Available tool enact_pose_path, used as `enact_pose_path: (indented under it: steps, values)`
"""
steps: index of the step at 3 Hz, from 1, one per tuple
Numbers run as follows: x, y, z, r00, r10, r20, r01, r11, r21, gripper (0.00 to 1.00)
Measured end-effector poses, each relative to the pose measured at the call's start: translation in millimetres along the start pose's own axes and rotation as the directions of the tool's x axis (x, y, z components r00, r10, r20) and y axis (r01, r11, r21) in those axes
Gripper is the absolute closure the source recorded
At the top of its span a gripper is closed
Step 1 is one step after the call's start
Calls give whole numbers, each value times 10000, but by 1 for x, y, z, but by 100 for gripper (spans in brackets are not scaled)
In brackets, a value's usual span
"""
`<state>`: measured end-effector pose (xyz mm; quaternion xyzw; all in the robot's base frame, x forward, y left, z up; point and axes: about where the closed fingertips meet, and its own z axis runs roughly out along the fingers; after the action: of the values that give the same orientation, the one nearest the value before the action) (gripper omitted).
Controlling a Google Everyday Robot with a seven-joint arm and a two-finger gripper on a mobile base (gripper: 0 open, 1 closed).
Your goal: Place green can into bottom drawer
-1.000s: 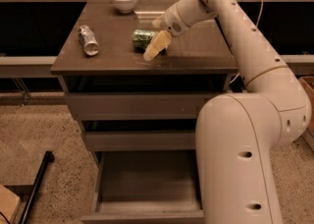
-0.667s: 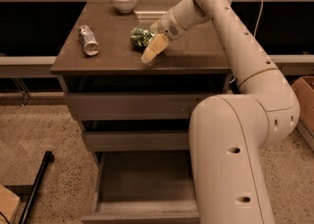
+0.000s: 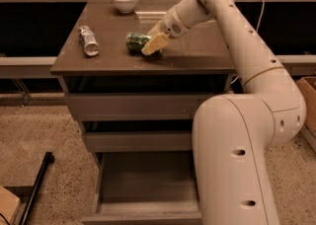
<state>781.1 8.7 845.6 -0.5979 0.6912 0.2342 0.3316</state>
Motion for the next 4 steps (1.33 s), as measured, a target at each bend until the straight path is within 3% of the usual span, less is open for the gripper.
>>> enact_pose_path:
  steps: [1, 2, 3, 4]
  values:
    - [-8, 7, -18, 9997, -238, 15, 238, 9996, 157, 80]
    - [-11, 34, -41, 9992, -392, -12, 392, 9992, 66, 100]
    - [-15, 74, -88, 9934, -964, -627, 992, 9942, 423, 100]
    - [-30, 124, -145, 9816, -1636, -985, 1747, 9775, 1181, 100]
